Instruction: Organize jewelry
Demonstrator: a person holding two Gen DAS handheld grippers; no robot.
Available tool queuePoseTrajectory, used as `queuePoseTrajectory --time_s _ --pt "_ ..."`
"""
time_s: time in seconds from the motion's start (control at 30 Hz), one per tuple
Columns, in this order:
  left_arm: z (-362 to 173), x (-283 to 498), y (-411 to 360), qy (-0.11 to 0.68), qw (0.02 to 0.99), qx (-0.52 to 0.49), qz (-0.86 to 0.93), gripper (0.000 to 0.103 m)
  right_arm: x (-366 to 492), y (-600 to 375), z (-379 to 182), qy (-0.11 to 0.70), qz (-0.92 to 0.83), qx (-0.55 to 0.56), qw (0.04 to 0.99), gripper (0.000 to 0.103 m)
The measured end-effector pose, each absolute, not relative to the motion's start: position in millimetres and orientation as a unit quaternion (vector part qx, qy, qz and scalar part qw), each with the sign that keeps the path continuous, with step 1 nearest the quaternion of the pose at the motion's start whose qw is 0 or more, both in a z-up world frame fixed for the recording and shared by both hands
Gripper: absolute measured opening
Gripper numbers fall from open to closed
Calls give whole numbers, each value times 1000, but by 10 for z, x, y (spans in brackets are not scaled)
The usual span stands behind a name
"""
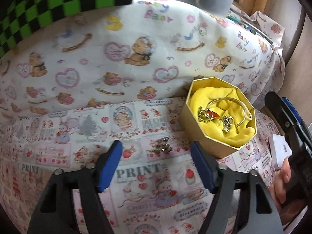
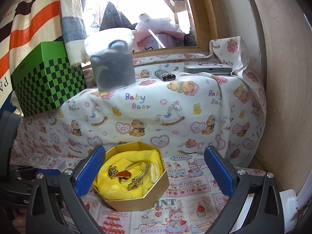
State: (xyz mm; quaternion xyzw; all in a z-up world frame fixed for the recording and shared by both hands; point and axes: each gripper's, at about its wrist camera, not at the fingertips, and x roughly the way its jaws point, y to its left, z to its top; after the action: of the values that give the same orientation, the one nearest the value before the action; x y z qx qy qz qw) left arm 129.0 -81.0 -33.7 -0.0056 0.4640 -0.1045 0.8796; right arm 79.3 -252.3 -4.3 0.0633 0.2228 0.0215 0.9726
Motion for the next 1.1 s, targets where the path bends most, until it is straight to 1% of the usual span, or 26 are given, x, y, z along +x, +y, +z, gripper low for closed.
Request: queuePoseTrajectory --time_s 0.07,0.13,0.2,0.23,0.3,0.33,0.37,0.43,0.5,0.57,0.83,1.1 --pt "-368 1322 -864 469 877 -5 -103 52 787 -2518 -41 222 21 63 973 101" --pt "-411 1355 -913 473 875 -8 -107 47 787 -2518 -41 223 21 63 973 101" --pt "-448 1379 -956 477 873 -5 -105 37 788 -2519 -41 223 20 63 973 101" --pt "-467 1391 -981 477 873 -2 -101 33 789 -2521 -41 223 20 63 973 101" --pt "-506 1388 -1003 478 873 -1 -97 21 790 -2525 -41 223 18 64 973 101" --pt "-515 1386 -1012 478 873 0 -97 20 791 -2524 -42 223 18 65 972 101" --pt "-513 1375 -1014 476 874 -2 -100 15 791 -2527 -43 223 18 65 972 101" --pt "-516 1351 -961 467 878 3 -99 12 787 -2528 -40 223 17 65 973 101" --pt "-467 1283 -951 454 886 20 -91 6 781 -2535 -36 219 17 66 973 101" --pt "-394 1191 -908 446 890 27 -90 6 767 -2548 -18 217 20 70 973 101" --pt "-134 873 -702 423 899 -12 -113 6 752 -2569 14 221 30 86 971 101" --pt "-4 648 -580 413 902 -32 -127 6 753 -2575 17 223 29 87 970 101"
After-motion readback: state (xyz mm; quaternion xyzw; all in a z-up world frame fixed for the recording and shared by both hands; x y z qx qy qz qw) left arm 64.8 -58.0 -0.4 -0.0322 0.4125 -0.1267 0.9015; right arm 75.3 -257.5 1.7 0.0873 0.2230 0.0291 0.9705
